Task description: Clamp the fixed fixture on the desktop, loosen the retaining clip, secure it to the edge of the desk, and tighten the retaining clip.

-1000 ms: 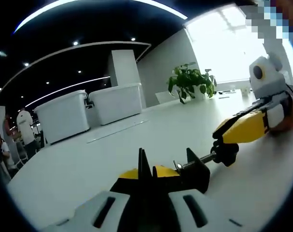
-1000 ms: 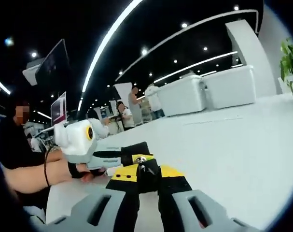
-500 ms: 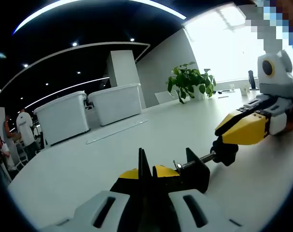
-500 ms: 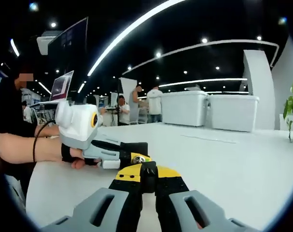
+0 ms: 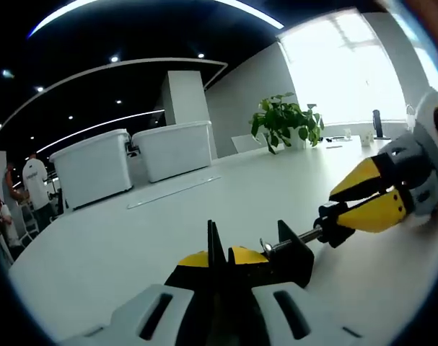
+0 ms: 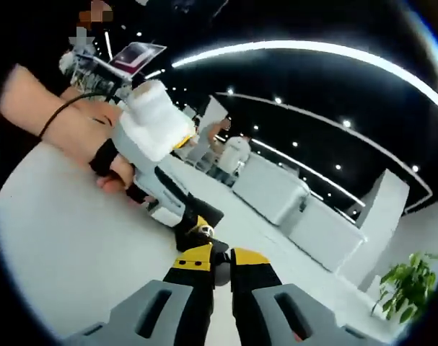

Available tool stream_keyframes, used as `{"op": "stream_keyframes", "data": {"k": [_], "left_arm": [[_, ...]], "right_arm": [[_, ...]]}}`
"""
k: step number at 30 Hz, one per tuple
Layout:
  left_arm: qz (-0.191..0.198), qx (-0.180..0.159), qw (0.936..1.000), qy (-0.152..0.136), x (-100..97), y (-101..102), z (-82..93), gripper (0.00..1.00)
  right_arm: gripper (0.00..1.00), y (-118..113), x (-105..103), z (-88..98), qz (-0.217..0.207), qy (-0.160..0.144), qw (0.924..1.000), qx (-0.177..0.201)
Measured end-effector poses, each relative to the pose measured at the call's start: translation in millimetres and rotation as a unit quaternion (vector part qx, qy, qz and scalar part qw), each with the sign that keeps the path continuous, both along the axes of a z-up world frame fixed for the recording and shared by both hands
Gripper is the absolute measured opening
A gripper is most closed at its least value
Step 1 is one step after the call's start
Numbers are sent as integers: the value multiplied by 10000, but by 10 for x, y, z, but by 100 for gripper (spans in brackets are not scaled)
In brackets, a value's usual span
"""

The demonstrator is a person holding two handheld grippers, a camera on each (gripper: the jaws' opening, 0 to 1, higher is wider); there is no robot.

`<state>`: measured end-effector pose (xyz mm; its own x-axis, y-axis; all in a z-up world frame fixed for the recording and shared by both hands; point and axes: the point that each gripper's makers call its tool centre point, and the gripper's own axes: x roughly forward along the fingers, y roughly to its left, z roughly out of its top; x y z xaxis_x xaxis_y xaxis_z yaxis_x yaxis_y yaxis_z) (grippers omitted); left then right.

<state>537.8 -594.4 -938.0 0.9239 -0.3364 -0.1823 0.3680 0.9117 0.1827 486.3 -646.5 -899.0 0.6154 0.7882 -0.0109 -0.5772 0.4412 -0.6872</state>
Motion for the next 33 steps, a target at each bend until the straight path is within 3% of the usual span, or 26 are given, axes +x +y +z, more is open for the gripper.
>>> {"op": "stream_keyframes", "data": {"k": [6, 9, 11, 13, 15, 16, 18, 22, 23, 24, 26, 29, 30, 33], "left_arm": [[35, 4, 10000, -3, 1, 8, -3, 7], [50, 6, 10000, -5, 1, 9, -3, 7], [58, 18, 10000, -15, 3, 11, -3, 7], [57, 12, 10000, -10, 5, 11, -4, 7], [51, 16, 10000, -12, 5, 9, -5, 7], [47, 23, 10000, -18, 5, 8, -4, 7], [43, 25, 10000, -19, 7, 8, -4, 7], [40, 27, 10000, -22, 8, 8, -4, 7], [42, 25, 10000, -21, 9, 8, -4, 7], [42, 23, 10000, -20, 9, 8, -4, 7], [41, 17, 10000, -16, 10, 9, -5, 7], [45, 21, 10000, -20, 13, 11, -4, 7], [37, 23, 10000, -22, 14, 9, -3, 7], [39, 25, 10000, -24, 13, 11, -3, 7]], "right_arm": [[7, 61, -62, -42, -137, -1027, 9916, -778], [6, 60, -62, -49, -118, -1050, 9910, -821], [6, 54, -47, -45, -61, -773, 9950, -624], [7, 35, -41, -27, 73, -209, 9995, -203], [11, -22, -30, -18, 114, 578, 9976, 361], [19, -36, -26, -25, 225, 1031, 9924, 634], [31, -55, 20, -14, 440, 1978, 9714, 1239], [30, -116, 93, -7, 580, 2973, 9336, 1913], [30, -145, 145, -50, 499, 3285, 9208, 2042], [29, -162, 179, -68, 446, 3419, 9148, 2105], [28, -204, 278, -104, 340, 3829, 8927, 2353], [26, -185, 284, -61, 538, 4297, 8602, 2693], [25, -178, 291, -72, 549, 4370, 8560, 2708], [24, -133, 271, -146, 494, 4342, 8648, 2473]]}}
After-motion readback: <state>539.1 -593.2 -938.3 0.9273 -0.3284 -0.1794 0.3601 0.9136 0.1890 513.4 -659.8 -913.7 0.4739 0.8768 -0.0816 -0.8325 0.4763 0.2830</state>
